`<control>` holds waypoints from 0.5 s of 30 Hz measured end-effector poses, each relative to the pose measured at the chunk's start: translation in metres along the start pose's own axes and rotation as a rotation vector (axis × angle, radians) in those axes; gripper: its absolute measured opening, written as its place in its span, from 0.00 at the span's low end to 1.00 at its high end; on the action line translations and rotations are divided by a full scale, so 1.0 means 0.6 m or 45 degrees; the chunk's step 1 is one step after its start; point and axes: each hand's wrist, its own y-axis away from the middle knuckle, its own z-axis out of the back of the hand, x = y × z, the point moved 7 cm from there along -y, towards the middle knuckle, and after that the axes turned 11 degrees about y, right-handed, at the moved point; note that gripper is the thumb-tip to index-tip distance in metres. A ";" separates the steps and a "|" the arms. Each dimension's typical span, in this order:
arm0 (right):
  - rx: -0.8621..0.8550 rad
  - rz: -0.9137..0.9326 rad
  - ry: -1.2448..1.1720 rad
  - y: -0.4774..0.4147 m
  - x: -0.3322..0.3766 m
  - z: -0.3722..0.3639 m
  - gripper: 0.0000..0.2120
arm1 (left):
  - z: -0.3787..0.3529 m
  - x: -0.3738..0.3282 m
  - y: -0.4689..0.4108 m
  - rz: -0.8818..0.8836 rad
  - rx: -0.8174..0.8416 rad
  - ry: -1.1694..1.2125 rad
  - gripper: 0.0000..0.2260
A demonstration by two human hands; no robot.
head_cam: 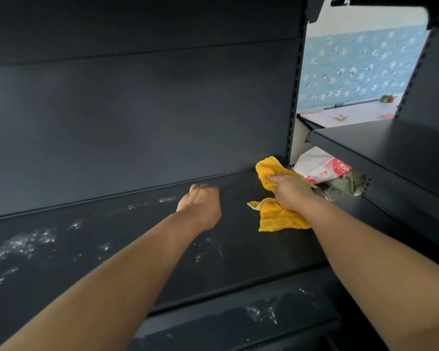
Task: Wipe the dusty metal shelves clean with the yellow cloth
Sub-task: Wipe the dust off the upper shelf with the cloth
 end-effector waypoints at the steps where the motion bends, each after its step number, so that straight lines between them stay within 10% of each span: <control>1: -0.018 0.008 -0.015 0.003 -0.009 -0.001 0.23 | -0.002 -0.007 0.003 0.014 -0.014 0.006 0.18; 15: -0.139 0.009 -0.062 0.101 -0.100 -0.003 0.25 | -0.006 -0.046 0.088 0.164 -0.167 0.058 0.16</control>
